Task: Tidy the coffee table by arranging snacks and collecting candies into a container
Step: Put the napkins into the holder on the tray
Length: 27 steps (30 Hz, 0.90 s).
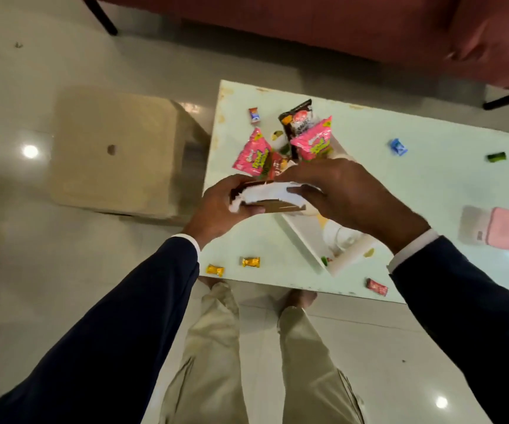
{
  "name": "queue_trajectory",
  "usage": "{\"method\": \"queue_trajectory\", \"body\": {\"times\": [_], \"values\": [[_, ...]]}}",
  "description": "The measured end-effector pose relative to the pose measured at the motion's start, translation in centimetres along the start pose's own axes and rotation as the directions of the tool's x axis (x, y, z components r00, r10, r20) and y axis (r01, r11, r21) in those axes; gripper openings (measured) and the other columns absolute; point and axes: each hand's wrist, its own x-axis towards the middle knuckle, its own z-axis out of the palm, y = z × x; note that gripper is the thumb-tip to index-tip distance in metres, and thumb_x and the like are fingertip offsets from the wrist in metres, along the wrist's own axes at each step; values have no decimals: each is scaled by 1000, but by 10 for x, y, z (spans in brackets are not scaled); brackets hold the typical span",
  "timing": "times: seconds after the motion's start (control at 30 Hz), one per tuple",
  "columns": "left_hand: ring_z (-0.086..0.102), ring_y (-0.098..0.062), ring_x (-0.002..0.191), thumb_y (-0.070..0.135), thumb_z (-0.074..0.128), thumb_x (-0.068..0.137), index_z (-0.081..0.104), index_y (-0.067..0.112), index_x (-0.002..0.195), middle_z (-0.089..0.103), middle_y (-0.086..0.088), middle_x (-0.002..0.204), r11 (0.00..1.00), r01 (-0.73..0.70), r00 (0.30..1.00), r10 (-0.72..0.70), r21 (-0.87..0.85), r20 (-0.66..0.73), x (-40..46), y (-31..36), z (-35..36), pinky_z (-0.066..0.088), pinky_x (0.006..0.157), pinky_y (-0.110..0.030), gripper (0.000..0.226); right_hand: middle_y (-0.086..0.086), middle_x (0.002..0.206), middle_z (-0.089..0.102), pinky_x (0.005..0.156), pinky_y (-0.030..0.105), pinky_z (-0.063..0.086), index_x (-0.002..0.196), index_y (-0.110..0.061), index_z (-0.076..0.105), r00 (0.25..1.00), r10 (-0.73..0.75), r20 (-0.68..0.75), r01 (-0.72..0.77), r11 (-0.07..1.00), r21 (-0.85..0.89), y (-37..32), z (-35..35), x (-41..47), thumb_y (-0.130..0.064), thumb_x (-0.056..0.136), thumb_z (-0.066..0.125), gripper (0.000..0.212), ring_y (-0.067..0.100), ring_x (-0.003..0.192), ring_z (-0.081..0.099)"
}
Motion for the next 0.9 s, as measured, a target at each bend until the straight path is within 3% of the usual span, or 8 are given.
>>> {"method": "queue_trajectory", "body": {"times": [0.07, 0.17, 0.3, 0.47, 0.53, 0.67, 0.77, 0.9], "values": [[61, 18, 93, 23, 93, 71, 66, 28, 116, 67, 23, 103, 1000, -29, 999, 29, 9, 26, 3, 11, 20, 47, 81, -5, 53, 7, 105, 75, 67, 38, 53, 120, -21, 70, 993, 109, 53, -104, 990, -100, 15, -1, -19, -14, 97, 60, 26, 33, 93, 68], [58, 21, 97, 26, 93, 69, 62, 47, 110, 67, 31, 101, 999, -40, 997, 38, 29, 69, 4, 30, 50, 40, 80, 2, 55, 6, 102, 73, 61, 32, 39, 115, -22, 66, 976, 213, 53, -201, 964, -175, 39, 1, -50, -14, 96, 56, 23, 33, 92, 67], [54, 29, 94, 26, 93, 68, 58, 55, 103, 60, 52, 95, 996, -62, 990, 53, 64, 133, 4, 45, 83, 37, 75, 5, 58, 2, 100, 74, 61, 33, 46, 117, -27, 67, 959, 280, -32, -281, 938, -205, 56, 0, -83, -16, 93, 57, 27, 31, 91, 68], [59, 18, 98, 22, 90, 71, 67, 32, 115, 71, 18, 108, 990, -97, 971, 73, 100, 227, 7, 56, 115, 40, 80, 1, 51, 4, 82, 70, 51, 29, 37, 93, -18, 76, 989, 138, -57, -149, 932, -331, 64, -8, -112, -17, 89, 57, 19, 32, 74, 68], [58, 19, 99, 27, 86, 69, 67, 29, 118, 68, 18, 108, 985, -115, 963, 79, 127, 258, 8, 60, 126, 41, 78, 1, 52, 4, 78, 68, 51, 28, 31, 91, -18, 76, 992, 128, -7, -119, 896, -429, 68, -13, -119, -9, 85, 65, 15, 32, 70, 65], [63, 1, 107, 29, 90, 72, 67, 27, 122, 68, 14, 113, 972, -134, 961, 81, 191, 266, 11, 64, 143, 50, 89, -12, 55, -2, 72, 63, 57, 30, 29, 94, -25, 70, 932, 344, 113, -233, 809, -540, 78, -20, -137, -6, 83, 71, 23, 25, 72, 64], [63, -8, 111, 30, 90, 72, 67, 28, 123, 68, 11, 117, 961, -157, 957, 91, 226, 275, 14, 67, 151, 52, 95, -23, 56, -3, 71, 51, 57, 26, 26, 98, -27, 67, 894, 443, 70, -357, 798, -486, 91, -22, -149, -10, 87, 65, 20, 25, 77, 64], [61, 14, 98, 34, 91, 69, 61, 38, 110, 65, 25, 103, 966, -121, 955, 51, 227, 291, 15, 75, 160, 46, 77, -3, 50, -2, 76, 49, 62, 28, 31, 103, -24, 70, 885, 465, -10, -460, 872, -168, 102, -18, -154, -21, 95, 59, 15, 26, 79, 59]]}}
